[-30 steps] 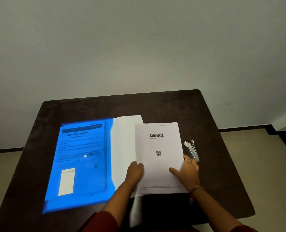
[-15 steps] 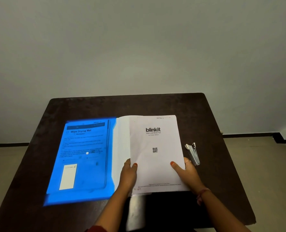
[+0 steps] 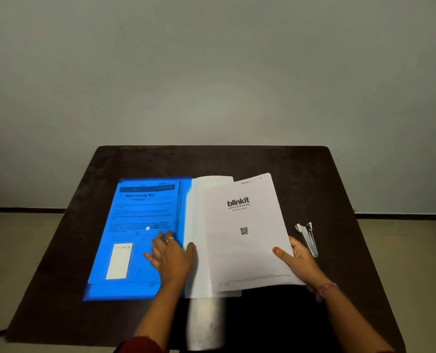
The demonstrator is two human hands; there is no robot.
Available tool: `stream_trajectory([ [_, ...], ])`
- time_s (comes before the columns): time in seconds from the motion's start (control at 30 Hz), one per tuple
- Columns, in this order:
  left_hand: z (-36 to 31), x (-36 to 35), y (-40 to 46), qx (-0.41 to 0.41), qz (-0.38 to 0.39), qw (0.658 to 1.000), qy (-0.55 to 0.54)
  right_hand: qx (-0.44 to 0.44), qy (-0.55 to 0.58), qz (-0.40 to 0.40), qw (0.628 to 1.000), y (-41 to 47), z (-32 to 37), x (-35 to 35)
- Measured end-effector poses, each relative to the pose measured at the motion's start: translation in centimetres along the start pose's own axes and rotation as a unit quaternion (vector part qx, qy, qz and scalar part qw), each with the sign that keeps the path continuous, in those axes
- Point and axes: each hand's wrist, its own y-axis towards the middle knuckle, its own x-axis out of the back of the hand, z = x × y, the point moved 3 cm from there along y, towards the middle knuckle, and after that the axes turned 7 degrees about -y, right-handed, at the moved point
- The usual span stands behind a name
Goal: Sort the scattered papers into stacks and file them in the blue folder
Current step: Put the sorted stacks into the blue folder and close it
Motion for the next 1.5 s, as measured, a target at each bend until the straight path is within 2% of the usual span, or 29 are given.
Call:
stream_trajectory([
  [0.07, 1.3, 0.1, 0.7, 0.064, 0.062, 0.993, 0.074, -0.009, -0.021, 0.029, 0.999, 0.1, -0.2, 0.4],
  [0.13, 2.2, -0.2, 0.9, 0.112, 0.111, 0.982, 0.102, -0.020, -0.051, 0.062, 0.997, 0.3, -0.3, 0.9],
  [0.27, 2.5, -0.4, 0.7, 0.152, 0.111, 0.979, 0.072, -0.040, -0.080, 0.107, 0.990, 0.9, 0.6, 1.7],
  [0.77, 2.3, 0.6, -0.2, 0.093, 0.100, 0.991, -0.010, -0.033, -0.134, 0.257, 0.957, 3.6, 2.9, 0.6],
  [1.0, 1.5, 1.1, -0.3, 0.091, 0.107, 0.990, -0.019, -0.002, -0.158, 0.266, 0.951, 5.8, 5.2, -3.4],
  [1.13, 1.1, 1.3, -0.2, 0.050, 0.113, 0.992, -0.006, 0.015, -0.174, 0.259, 0.950, 6.6, 6.4, -5.2],
  [1.33, -0.6, 1.1, -1.0, -0.036, 0.158, 0.981, 0.111, 0.024, -0.202, 0.241, 0.949, 7.7, 6.3, -5.8],
  [1.5, -0.6, 0.4, -1.6, -0.057, 0.208, 0.947, 0.240, 0.031, -0.200, 0.244, 0.948, 8.6, 6.3, -5.6],
])
